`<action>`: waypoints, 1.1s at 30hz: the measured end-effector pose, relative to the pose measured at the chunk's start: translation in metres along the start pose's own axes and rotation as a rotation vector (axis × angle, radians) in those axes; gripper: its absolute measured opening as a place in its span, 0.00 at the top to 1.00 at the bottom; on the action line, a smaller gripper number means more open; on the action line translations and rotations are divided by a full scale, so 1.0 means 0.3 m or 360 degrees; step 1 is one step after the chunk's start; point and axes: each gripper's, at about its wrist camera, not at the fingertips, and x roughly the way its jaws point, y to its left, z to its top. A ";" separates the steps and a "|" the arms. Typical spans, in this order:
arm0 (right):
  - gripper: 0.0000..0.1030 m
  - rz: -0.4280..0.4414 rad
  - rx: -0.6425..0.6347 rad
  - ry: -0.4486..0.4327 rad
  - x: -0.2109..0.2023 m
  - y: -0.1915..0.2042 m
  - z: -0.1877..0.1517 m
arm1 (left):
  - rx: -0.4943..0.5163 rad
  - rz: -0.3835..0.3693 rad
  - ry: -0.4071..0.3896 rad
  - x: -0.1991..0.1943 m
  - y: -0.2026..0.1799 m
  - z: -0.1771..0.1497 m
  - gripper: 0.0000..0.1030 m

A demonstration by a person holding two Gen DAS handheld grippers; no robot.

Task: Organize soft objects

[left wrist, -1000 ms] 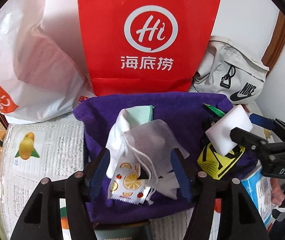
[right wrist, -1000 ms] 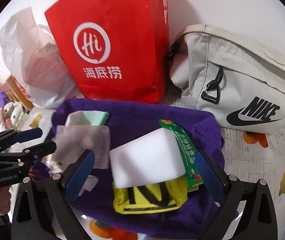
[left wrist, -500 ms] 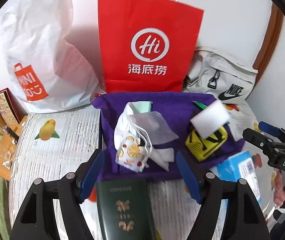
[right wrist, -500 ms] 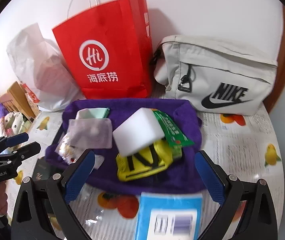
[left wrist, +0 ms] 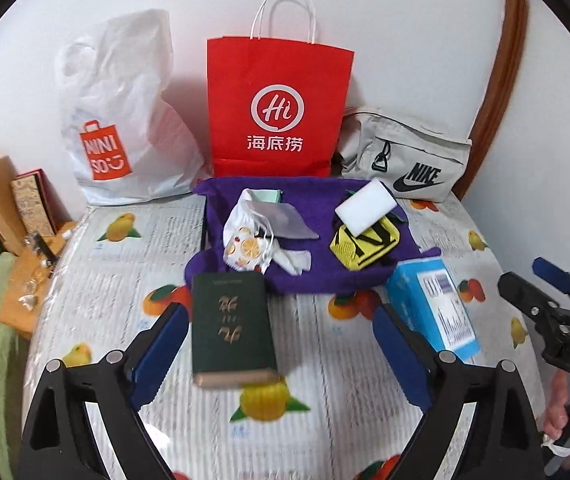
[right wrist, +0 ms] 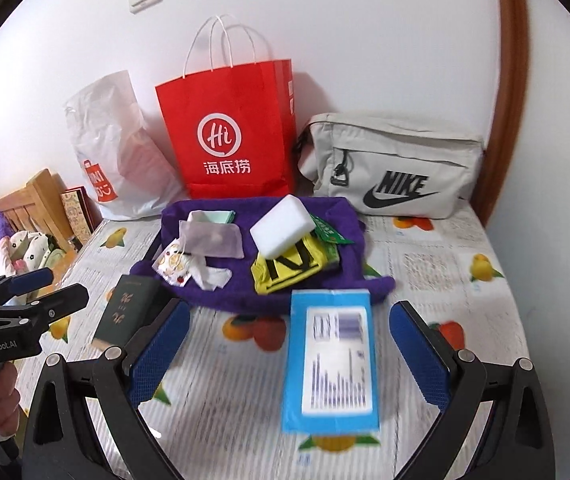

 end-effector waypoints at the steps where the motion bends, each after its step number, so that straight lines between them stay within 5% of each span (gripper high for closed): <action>1: 0.02 -0.0004 0.0004 -0.0007 -0.026 0.002 -0.016 | 0.0001 -0.0003 -0.0007 -0.021 -0.003 -0.017 0.09; 16: 0.02 -0.0048 0.0005 -0.0145 -0.347 0.070 -0.234 | -0.0011 0.0087 -0.0101 -0.248 -0.035 -0.248 0.07; 33: 0.02 -0.0055 0.0035 -0.0179 -0.454 0.079 -0.331 | -0.0028 0.0092 -0.0149 -0.340 -0.038 -0.345 0.07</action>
